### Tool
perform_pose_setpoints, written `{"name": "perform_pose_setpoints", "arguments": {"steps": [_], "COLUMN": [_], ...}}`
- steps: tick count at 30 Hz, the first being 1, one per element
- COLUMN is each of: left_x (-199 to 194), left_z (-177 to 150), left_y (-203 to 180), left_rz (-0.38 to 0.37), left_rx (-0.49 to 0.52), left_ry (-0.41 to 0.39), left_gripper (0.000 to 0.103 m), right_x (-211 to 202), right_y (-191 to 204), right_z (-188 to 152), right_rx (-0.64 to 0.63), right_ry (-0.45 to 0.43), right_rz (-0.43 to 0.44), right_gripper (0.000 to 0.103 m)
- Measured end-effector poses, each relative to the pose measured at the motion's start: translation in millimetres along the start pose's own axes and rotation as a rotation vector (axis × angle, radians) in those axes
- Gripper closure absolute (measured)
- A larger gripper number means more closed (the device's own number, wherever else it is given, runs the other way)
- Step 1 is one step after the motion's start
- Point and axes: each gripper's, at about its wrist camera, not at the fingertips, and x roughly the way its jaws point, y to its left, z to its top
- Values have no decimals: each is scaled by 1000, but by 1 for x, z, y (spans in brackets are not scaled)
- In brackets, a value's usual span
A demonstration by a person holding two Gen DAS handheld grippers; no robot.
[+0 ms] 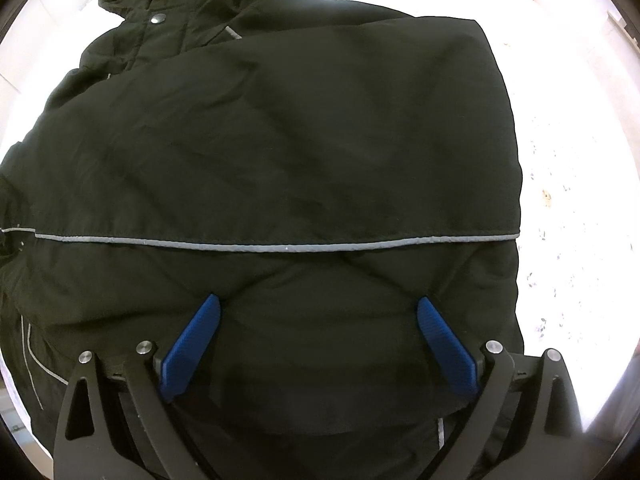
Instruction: Fold large clothes
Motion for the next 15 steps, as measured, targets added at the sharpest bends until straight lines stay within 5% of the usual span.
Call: {"name": "perform_pose_setpoints", "arguments": {"steps": [8,15], "left_x": [-99,-165], "left_z": [-46,-150], "left_y": [-86,-182], "left_rz": [77,19], "left_rx": [343,707], "left_ry": [-225,-322], "left_gripper": [89,89], "right_x": [0,-11], "right_y": [-5,-8], "right_z": [-2,-4], "right_rx": [-14,-47], "right_ry": [-3,-36], "right_rz": [15,38], "right_gripper": [1,9]}}
